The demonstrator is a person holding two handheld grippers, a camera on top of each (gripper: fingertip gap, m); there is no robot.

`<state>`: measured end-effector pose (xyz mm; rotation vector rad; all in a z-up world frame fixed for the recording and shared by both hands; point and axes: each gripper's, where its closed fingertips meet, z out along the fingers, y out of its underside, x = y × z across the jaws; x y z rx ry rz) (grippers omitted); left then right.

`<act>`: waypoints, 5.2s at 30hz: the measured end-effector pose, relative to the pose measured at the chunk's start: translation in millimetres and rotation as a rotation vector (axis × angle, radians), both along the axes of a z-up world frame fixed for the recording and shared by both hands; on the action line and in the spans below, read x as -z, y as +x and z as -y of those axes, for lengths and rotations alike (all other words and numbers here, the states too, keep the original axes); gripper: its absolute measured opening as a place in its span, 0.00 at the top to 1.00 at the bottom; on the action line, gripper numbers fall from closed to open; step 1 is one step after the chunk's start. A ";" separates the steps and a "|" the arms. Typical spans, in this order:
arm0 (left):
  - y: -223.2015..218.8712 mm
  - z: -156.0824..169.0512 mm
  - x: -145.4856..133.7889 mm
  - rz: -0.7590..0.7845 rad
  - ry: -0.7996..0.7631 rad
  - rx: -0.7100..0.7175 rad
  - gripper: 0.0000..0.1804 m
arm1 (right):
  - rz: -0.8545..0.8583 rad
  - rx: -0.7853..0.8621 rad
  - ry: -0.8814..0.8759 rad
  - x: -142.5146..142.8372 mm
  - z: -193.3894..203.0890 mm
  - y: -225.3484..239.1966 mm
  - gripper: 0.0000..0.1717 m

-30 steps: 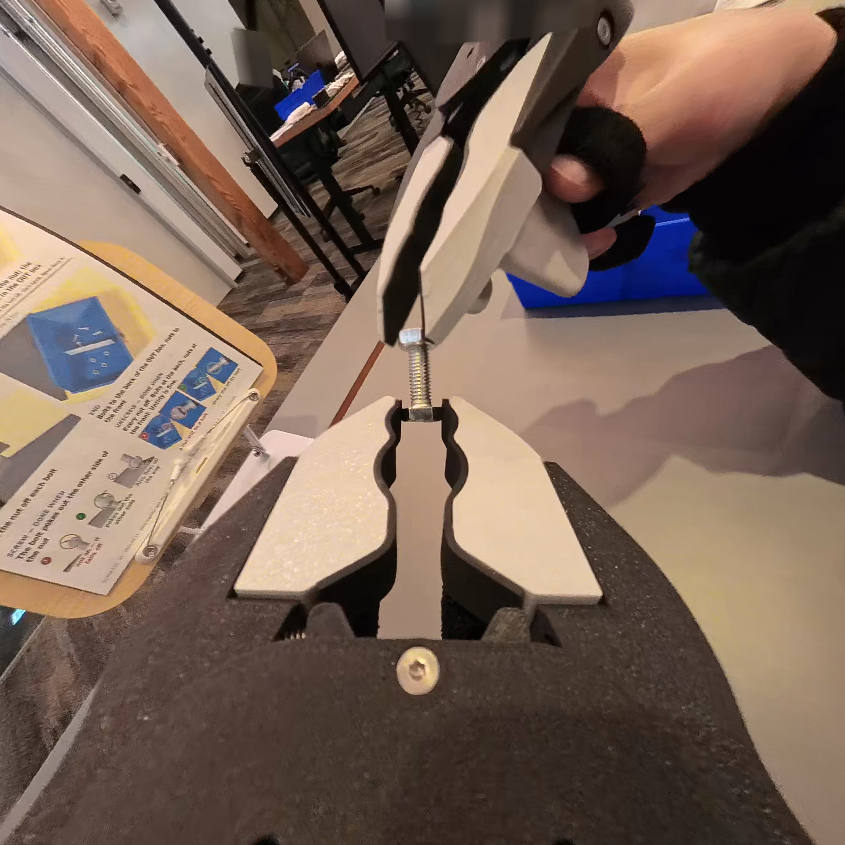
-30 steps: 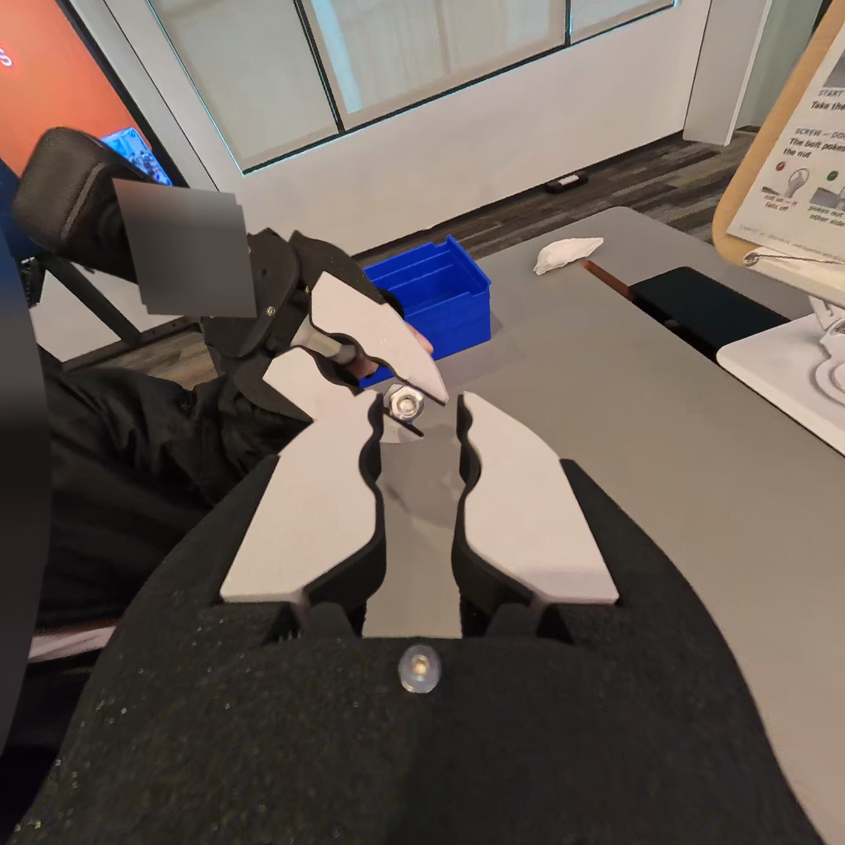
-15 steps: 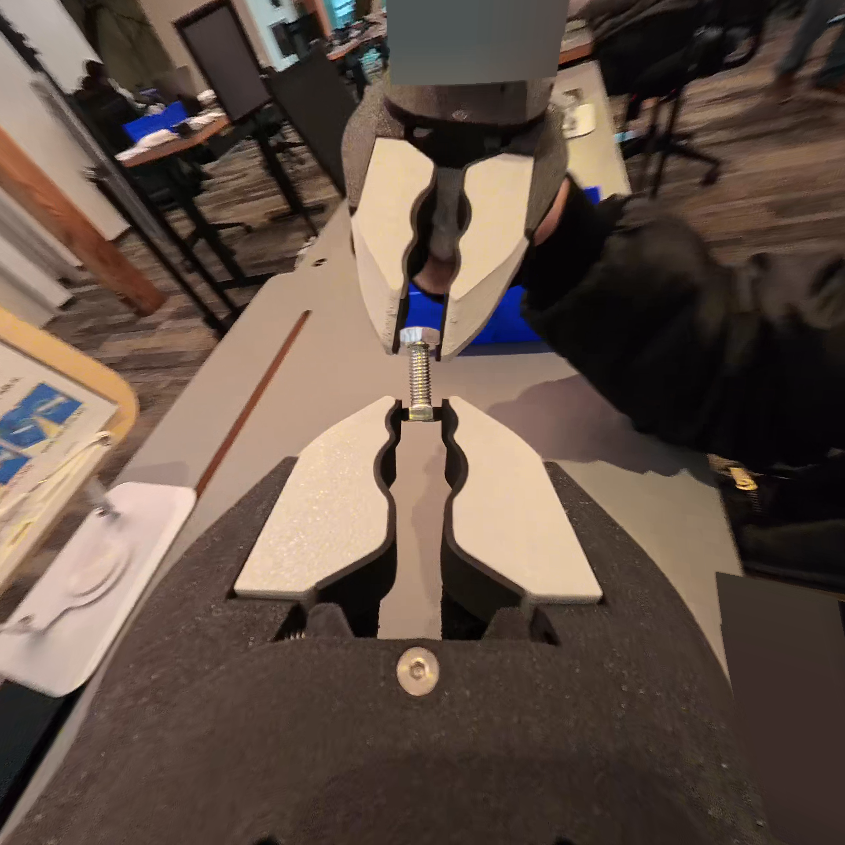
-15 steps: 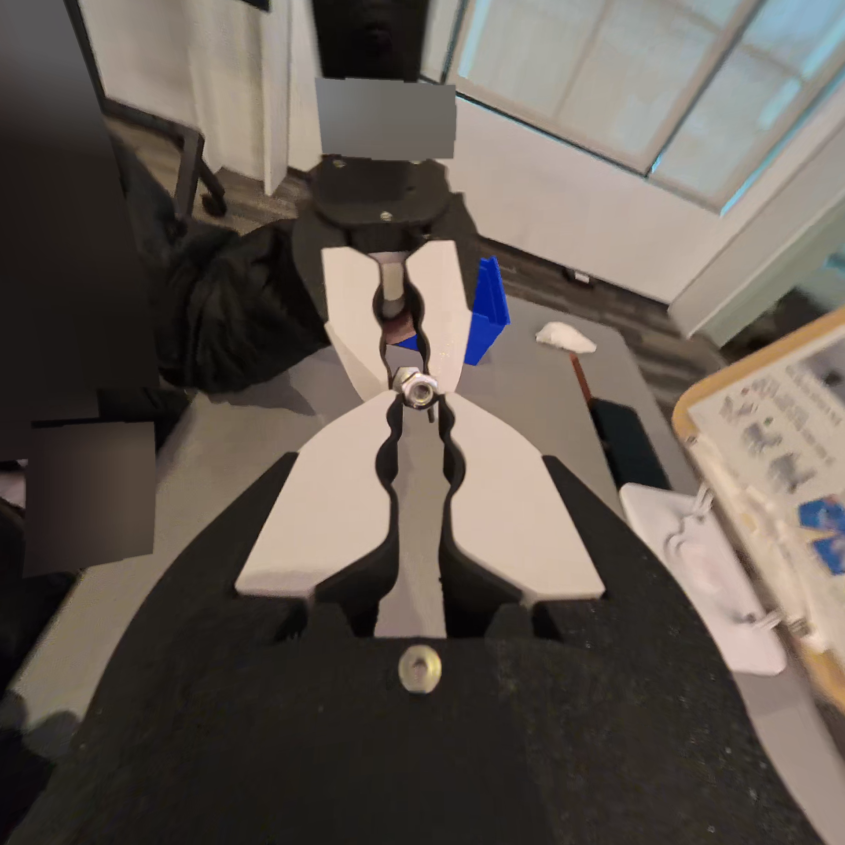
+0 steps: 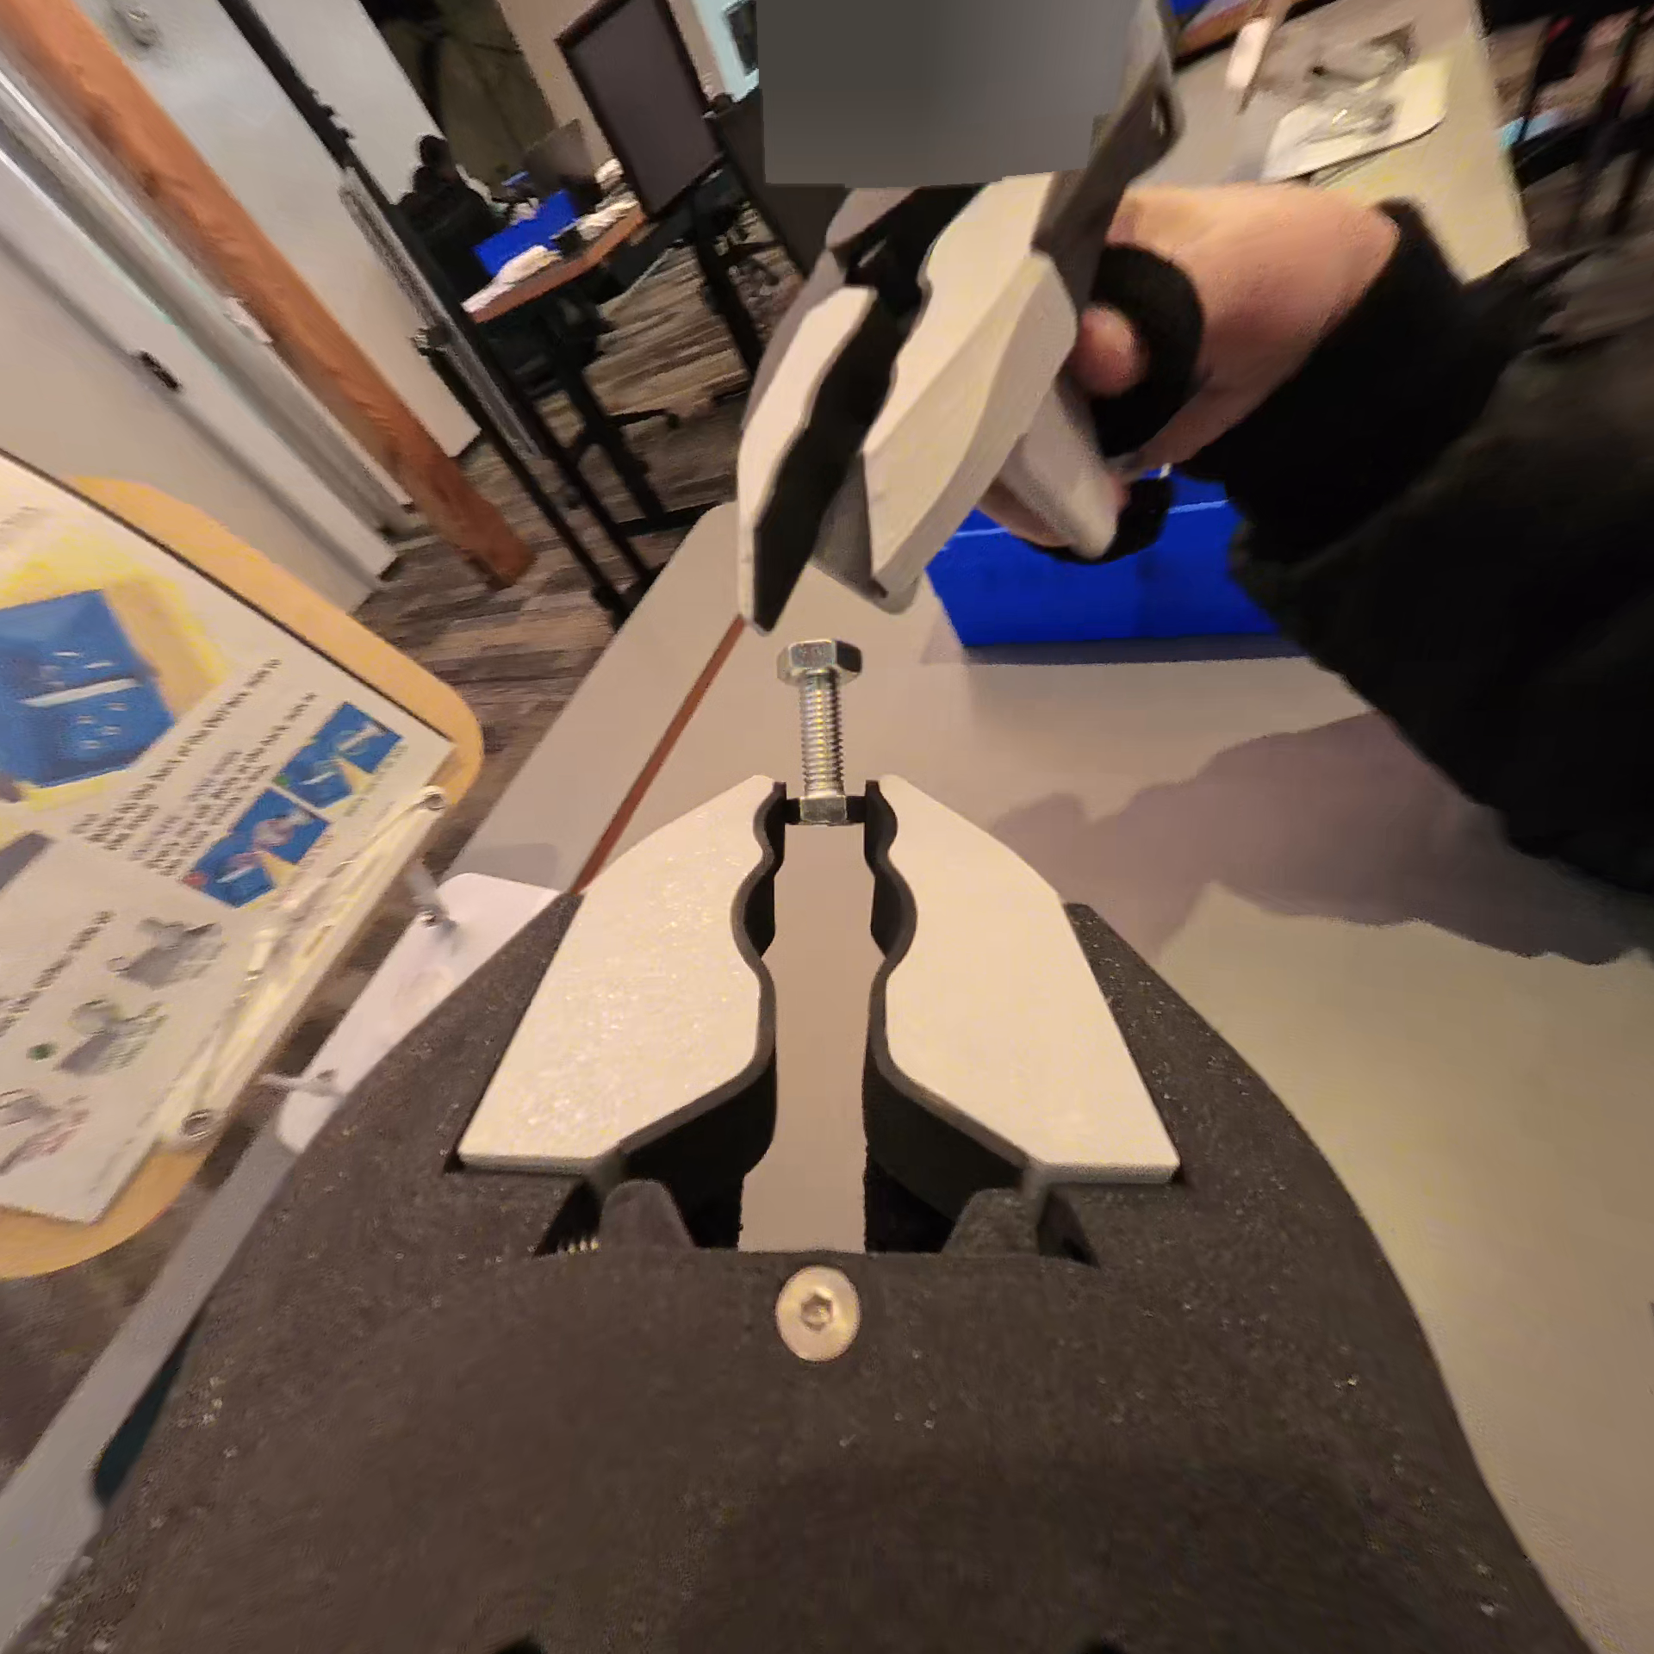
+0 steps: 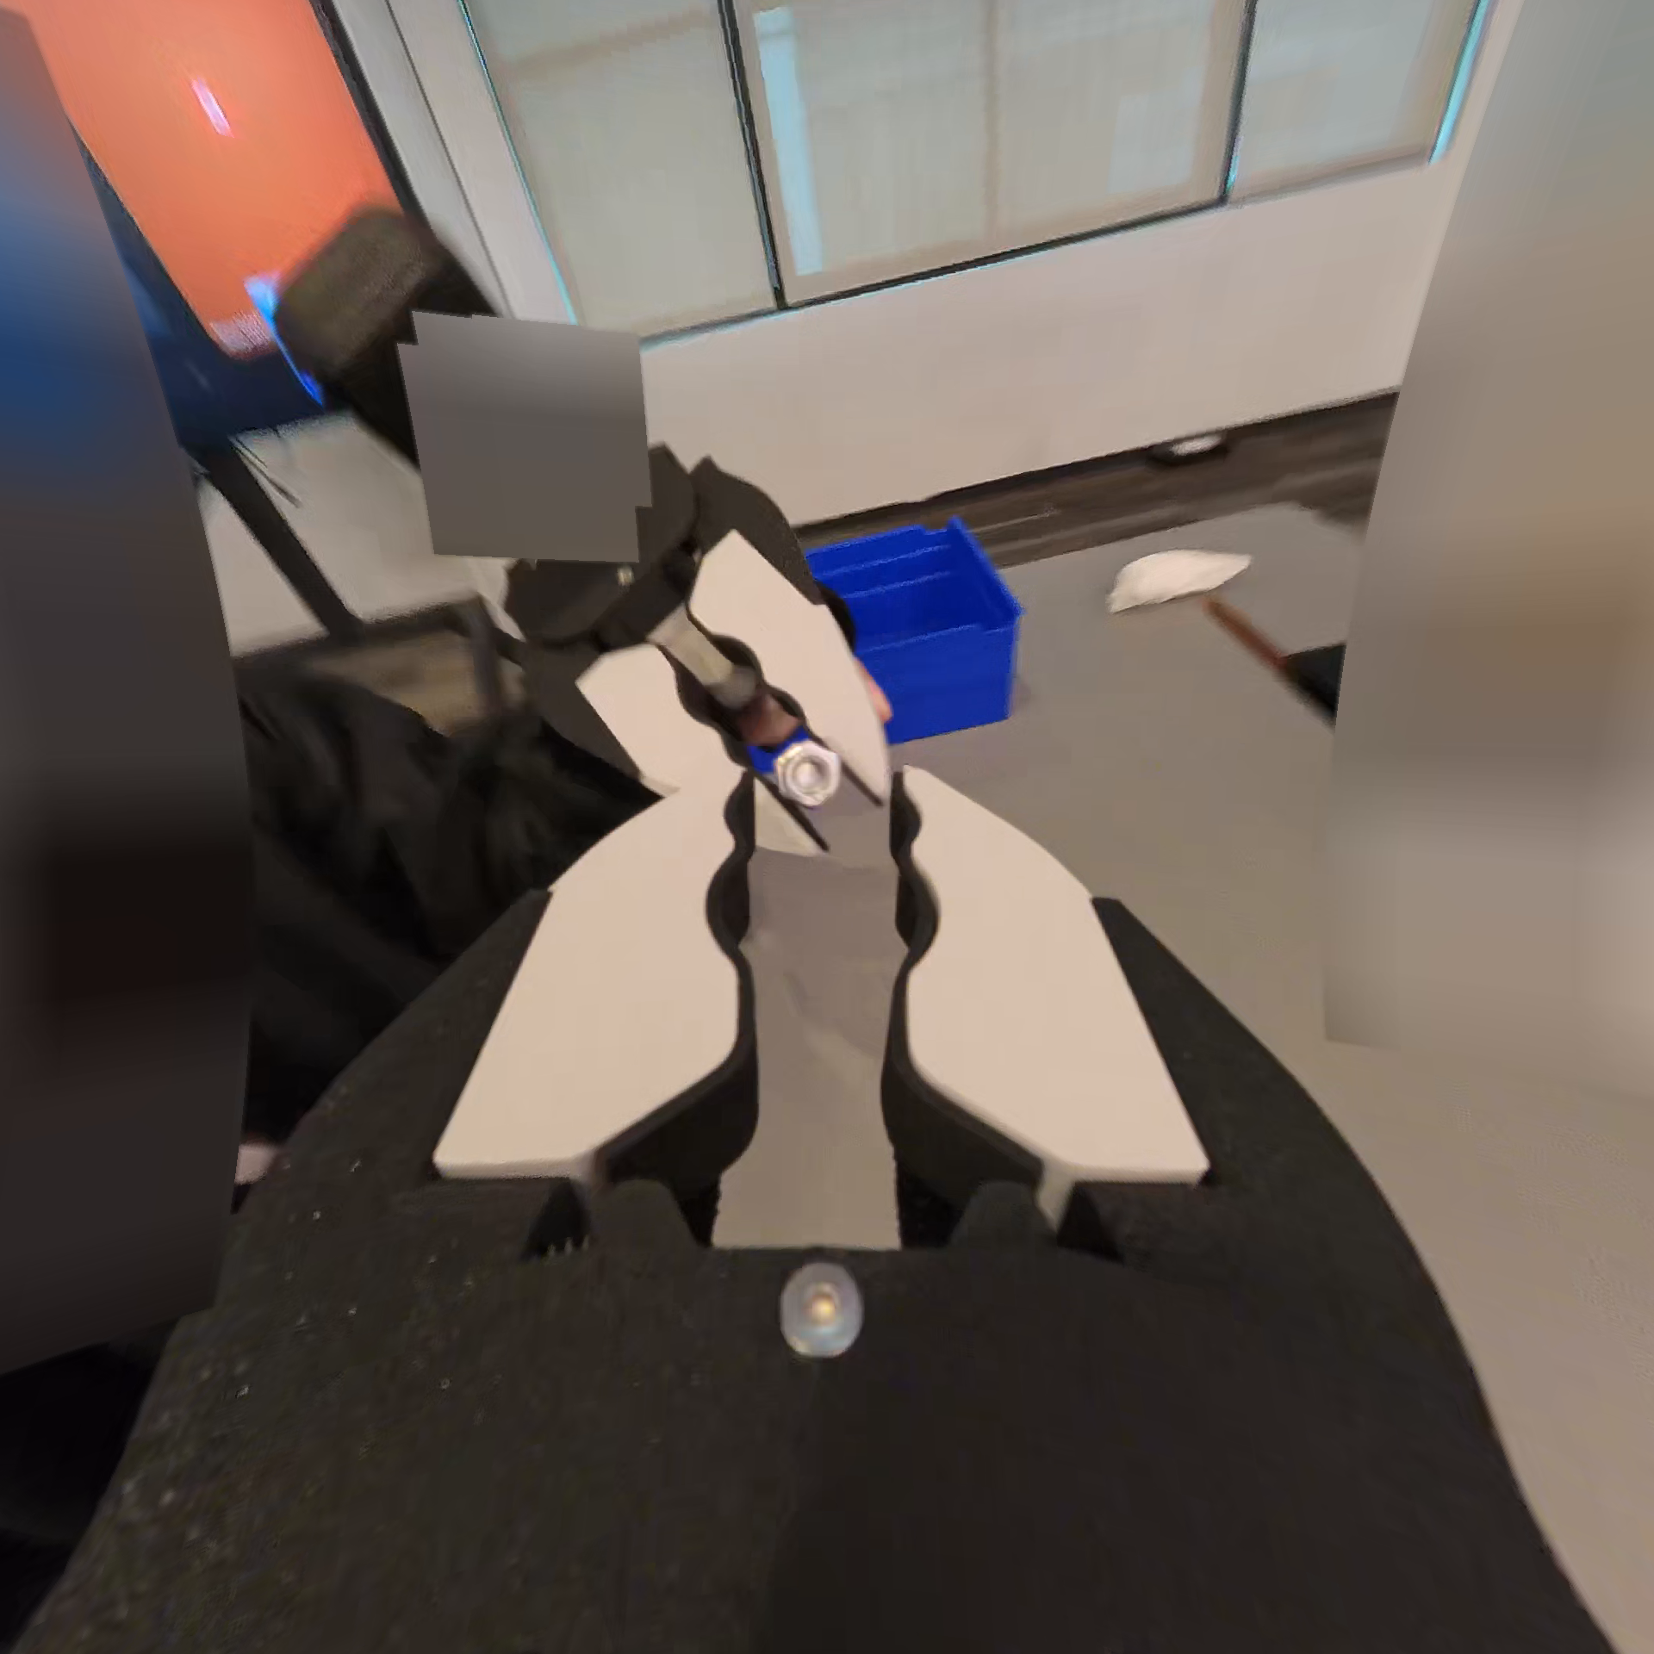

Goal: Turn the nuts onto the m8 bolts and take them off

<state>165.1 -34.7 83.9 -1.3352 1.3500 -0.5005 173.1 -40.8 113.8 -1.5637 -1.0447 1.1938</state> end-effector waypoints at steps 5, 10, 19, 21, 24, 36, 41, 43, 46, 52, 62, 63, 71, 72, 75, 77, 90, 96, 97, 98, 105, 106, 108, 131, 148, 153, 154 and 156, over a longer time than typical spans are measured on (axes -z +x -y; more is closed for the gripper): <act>-0.6 -7.2 -1.4 -0.023 0.087 -0.071 0.91 | -0.022 0.035 -0.160 8.5 -11.4 -3.8 0.82; -2.2 -14.6 2.6 -0.060 0.131 -0.118 0.91 | -0.020 0.043 -0.201 9.7 -9.8 -8.1 0.85; -1.0 -13.4 5.0 -0.076 0.137 -0.113 0.91 | 0.033 0.057 -0.160 12.8 -9.3 -10.9 0.91; 0.6 -10.2 5.1 -0.067 0.118 -0.088 0.91 | 0.060 0.032 -0.086 12.6 -6.1 -10.1 0.91; 3.3 0.1 7.6 -0.065 0.066 -0.018 0.91 | 0.123 -0.046 0.121 14.6 3.3 -8.5 0.91; 9.1 44.0 18.5 -0.059 -0.202 0.287 0.91 | 0.204 -0.240 0.686 25.5 39.3 -3.4 0.91; 5.9 28.6 13.6 -0.052 -0.119 0.188 0.91 | 0.129 -0.147 0.561 8.4 30.0 -2.7 0.87; 4.7 21.9 9.6 -0.034 -0.097 0.147 0.91 | 0.098 -0.044 0.410 -0.1 15.1 0.2 0.84; 0.3 2.8 3.0 -0.023 -0.003 0.017 0.91 | 0.093 0.050 0.171 3.0 0.2 1.9 0.82; -2.1 -12.4 1.5 -0.057 0.127 -0.102 0.91 | -0.006 0.131 -0.112 2.6 -14.3 -4.7 0.80; 0.1 -1.6 8.6 -0.069 0.039 -0.016 0.91 | 0.166 0.001 0.074 19.6 1.0 -10.2 0.92; 0.6 2.8 8.9 -0.065 0.016 0.014 0.91 | 0.190 -0.025 0.168 19.9 4.5 -9.8 0.92; 4.1 46.8 7.4 -0.020 -0.200 0.291 0.91 | 0.175 -0.218 0.705 16.3 41.3 -9.4 0.92; 3.8 47.5 6.9 -0.017 -0.204 0.298 0.91 | 0.175 -0.220 0.712 16.2 42.2 -9.6 0.92; 3.0 51.3 7.0 -0.015 -0.237 0.324 0.91 | 0.183 -0.227 0.752 16.6 45.1 -10.2 0.92; 2.8 53.0 6.3 -0.006 -0.260 0.343 0.91 | 0.188 -0.218 0.782 15.8 45.8 -10.6 0.92; -2.5 8.4 2.9 -0.004 -0.077 0.068 0.91 | 0.076 0.007 0.237 -1.3 7.2 -5.9 0.84; -5.2 -6.2 6.4 -0.052 0.016 -0.041 0.91 | 0.059 0.039 -0.042 9.2 -0.5 -10.7 0.86; -5.4 -7.5 6.7 -0.055 0.021 -0.048 0.91 | 0.061 0.056 -0.048 9.8 -2.7 -10.9 0.86; -5.4 -8.0 7.2 -0.057 0.023 -0.051 0.91 | 0.059 0.067 -0.060 10.0 -3.9 -11.1 0.86; -4.4 -7.4 6.9 -0.060 0.039 -0.056 0.91 | 0.079 0.112 -0.118 17.5 -11.9 -9.5 0.85; -4.0 -7.3 7.1 -0.062 0.041 -0.057 0.91 | 0.062 0.100 -0.136 16.4 -11.3 -10.4 0.85; -4.5 -9.2 5.9 -0.062 0.059 -0.072 0.91 | 0.048 0.097 -0.180 18.3 -13.0 -10.3 0.85; 0.5 8.2 5.5 -0.040 -0.014 0.037 0.91 | 0.071 -0.114 0.037 15.0 7.4 -12.3 0.91; 4.0 32.0 4.7 -0.012 -0.139 0.193 0.91 | 0.120 -0.169 0.688 13.7 28.7 -9.4 0.87; 1.7 24.5 -3.7 0.013 -0.055 0.142 0.91 | 0.049 -0.098 0.461 1.7 17.8 -6.0 0.80; 1.0 20.8 -6.5 0.021 -0.025 0.114 0.91 | 0.034 -0.085 0.395 -0.5 14.7 -5.1 0.80; -0.6 14.0 -10.6 0.022 0.055 0.061 0.91 | 0.010 -0.067 0.272 -3.0 10.6 -4.4 0.82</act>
